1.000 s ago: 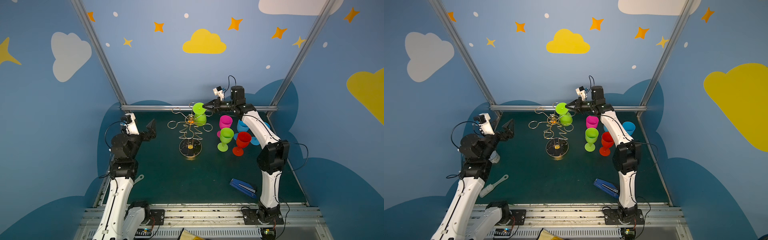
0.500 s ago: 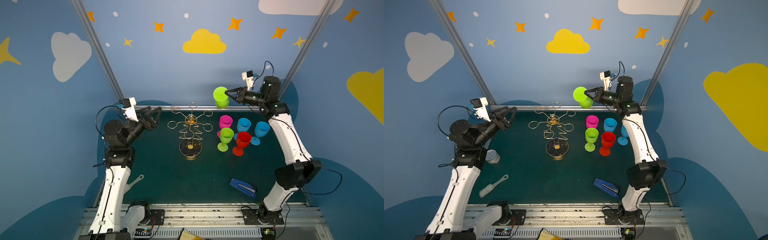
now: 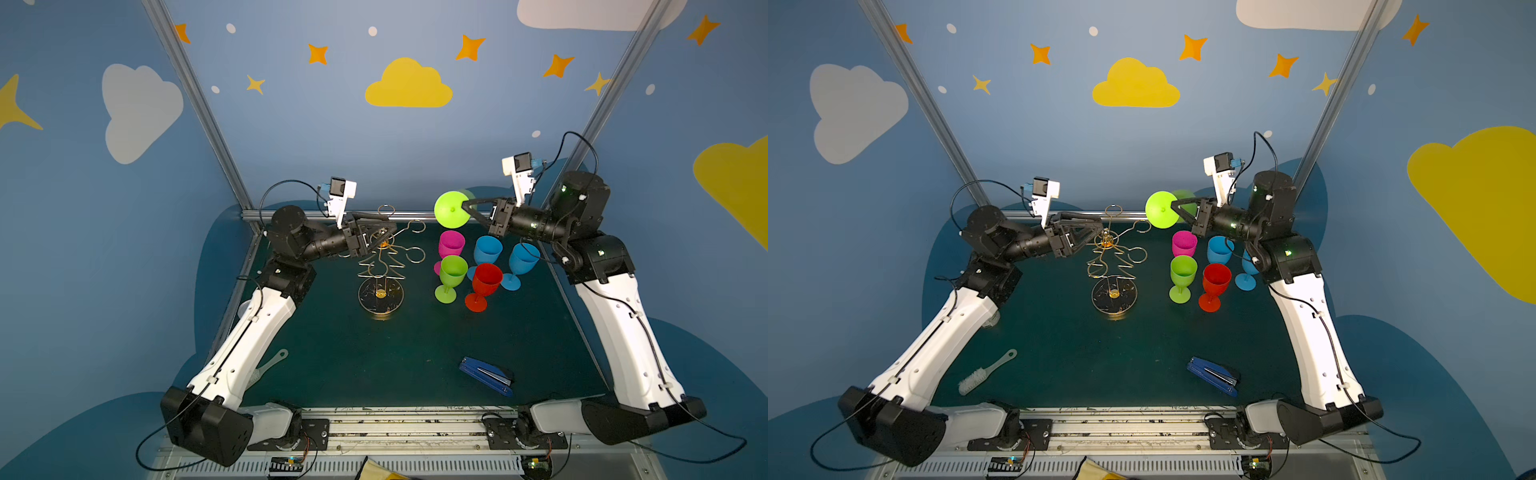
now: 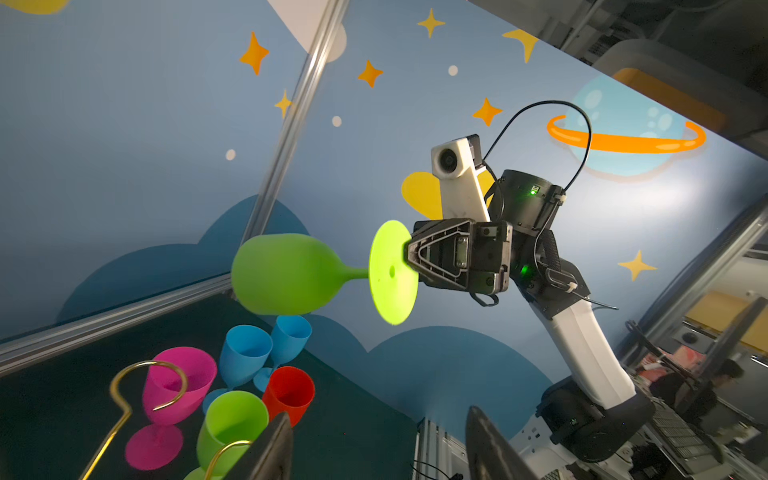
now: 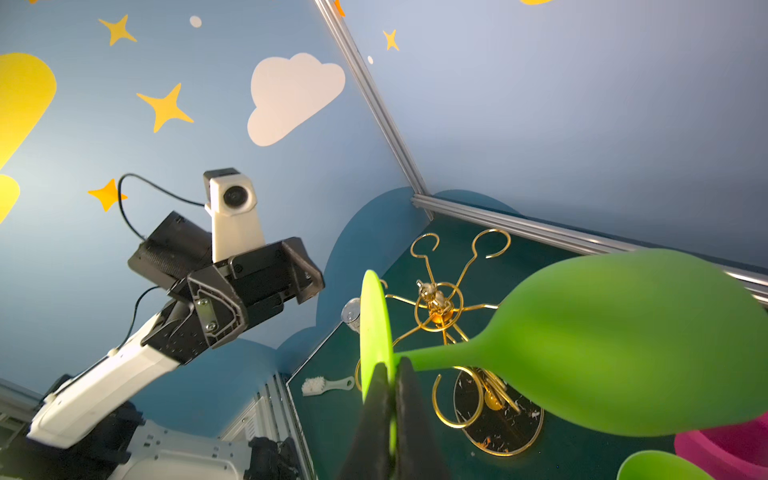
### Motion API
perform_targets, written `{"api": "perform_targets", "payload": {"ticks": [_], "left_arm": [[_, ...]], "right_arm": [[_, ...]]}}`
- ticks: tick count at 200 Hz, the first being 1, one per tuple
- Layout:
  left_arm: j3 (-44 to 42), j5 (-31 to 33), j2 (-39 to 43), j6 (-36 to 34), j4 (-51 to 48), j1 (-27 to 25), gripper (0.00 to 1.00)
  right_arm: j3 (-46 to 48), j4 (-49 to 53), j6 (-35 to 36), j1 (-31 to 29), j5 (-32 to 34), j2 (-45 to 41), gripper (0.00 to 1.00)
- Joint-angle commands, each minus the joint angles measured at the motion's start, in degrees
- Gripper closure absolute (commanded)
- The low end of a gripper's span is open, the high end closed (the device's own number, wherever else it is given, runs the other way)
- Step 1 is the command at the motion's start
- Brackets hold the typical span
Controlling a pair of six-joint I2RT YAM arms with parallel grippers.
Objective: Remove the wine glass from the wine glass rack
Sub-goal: 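Bring the glass toward the left gripper while the left closes on its foot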
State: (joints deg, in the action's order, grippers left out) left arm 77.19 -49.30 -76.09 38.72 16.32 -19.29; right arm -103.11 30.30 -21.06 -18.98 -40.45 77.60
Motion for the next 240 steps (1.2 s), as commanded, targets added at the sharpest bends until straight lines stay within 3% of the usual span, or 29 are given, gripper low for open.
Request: {"api": "perform_targets", "payload": {"ticks": [1,54,85,106,150,173,184,198,206,223,240], "left_arm": [[2.8,-1.7,-2.3,1.2,3.2,-2.8,0.35],[5.4,-1.6,-7.3,2.2,4.1,-6.9,0.37],[4.9,-2.7,-8.3,4.4,6.1,-7.9,0.44],[4.5,-3.2,-8.1,5.7,7.1,-8.2,0.55],[3.1,-5.0,-7.1,13.6,13.9,-8.2,0.96],[2.1,-2.0,-4.9,18.7,14.5,-6.7,0.97],[1.5,-0.9,-3.9,22.5,15.8,-5.3,0.97],[0.4,-0.1,-3.3,28.8,20.5,-3.4,0.97],[0.0,0.3,-3.2,32.5,22.8,-2.7,0.97],[0.2,0.3,-3.9,38.6,26.7,-1.9,0.97],[0.5,0.2,-4.6,43.4,29.4,-2.0,0.97]], "right_arm": [[1.9,1.5,2.5,-2.4,2.4,-2.4,1.0],[4.1,1.3,2.9,-8.6,4.5,-3.5,1.0],[4.6,1.2,3.1,-11.0,6.0,-3.2,1.0],[4.7,0.6,3.1,-11.8,7.0,-3.1,1.0],[3.9,0.5,2.9,-12.7,6.9,-2.1,1.0],[3.1,2.1,3.6,-12.7,7.8,-2.7,1.0],[3.5,2.6,4.4,-12.5,9.0,-3.7,0.85],[5.6,2.5,6.3,-12.3,11.0,-6.2,0.55],[7.8,1.5,7.5,-12.2,12.8,-8.4,0.43],[13.8,-1.8,11.5,-11.9,17.3,-13.2,0.25],[19.0,-6.0,15.9,-11.9,20.8,-16.8,0.17]]}}
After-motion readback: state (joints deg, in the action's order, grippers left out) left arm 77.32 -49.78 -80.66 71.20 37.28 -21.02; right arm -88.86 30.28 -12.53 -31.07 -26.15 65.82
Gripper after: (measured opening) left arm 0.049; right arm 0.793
